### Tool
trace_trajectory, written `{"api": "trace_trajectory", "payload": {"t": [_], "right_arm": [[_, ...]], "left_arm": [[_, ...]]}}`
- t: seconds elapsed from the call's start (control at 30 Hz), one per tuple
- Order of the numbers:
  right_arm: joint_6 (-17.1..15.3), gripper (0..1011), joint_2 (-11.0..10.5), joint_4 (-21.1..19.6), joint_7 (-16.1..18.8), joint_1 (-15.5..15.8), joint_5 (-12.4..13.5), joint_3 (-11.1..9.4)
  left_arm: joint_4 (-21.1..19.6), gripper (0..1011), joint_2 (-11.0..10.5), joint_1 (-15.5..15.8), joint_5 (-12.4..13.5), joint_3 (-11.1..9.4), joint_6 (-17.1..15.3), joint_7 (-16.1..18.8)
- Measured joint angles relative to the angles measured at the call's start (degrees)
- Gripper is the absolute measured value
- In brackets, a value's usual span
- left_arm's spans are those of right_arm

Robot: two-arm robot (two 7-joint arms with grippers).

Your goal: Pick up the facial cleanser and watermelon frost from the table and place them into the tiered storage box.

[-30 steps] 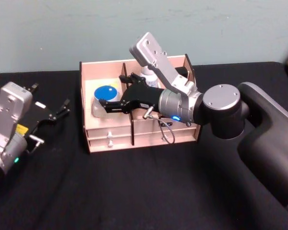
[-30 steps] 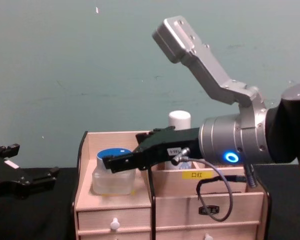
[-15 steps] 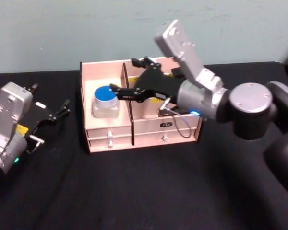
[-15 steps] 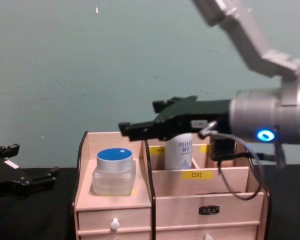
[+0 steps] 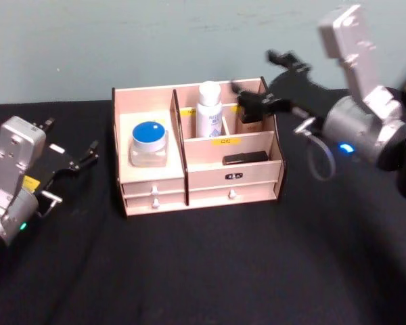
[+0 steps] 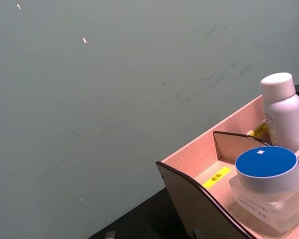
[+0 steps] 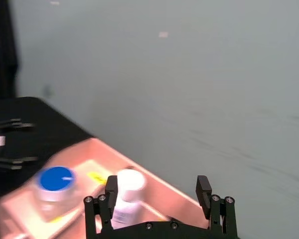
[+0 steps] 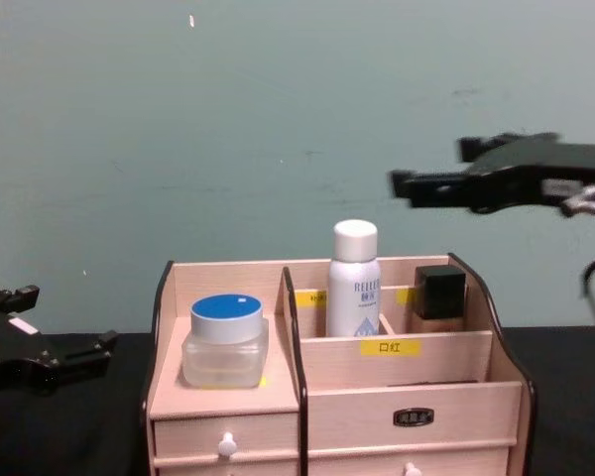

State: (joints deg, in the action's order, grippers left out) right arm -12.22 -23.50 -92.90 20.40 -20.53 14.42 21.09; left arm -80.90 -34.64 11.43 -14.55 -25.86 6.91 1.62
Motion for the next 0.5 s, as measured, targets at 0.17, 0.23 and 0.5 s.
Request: {"api": "trace_trajectory", "payload": {"t": [0.17, 0.23, 0.5], "right_arm": [[0.63, 1002, -0.27, 0.28, -4.57, 1.72, -0.57, -4.71], [0.68, 1002, -0.06, 0.87, -5.99, 2.02, -0.89, -6.01], [1.61, 1002, 1.24, 5.54, -10.07, 1.8, -2.67, -9.68]], "left_arm": [[0.0, 1010, 0.0, 0.0, 0.0, 0.0, 0.0, 0.0], [0.0, 1010, 0.0, 0.0, 0.0, 0.0, 0.0, 0.0], [0.0, 1010, 0.0, 0.0, 0.0, 0.0, 0.0, 0.0]]}}
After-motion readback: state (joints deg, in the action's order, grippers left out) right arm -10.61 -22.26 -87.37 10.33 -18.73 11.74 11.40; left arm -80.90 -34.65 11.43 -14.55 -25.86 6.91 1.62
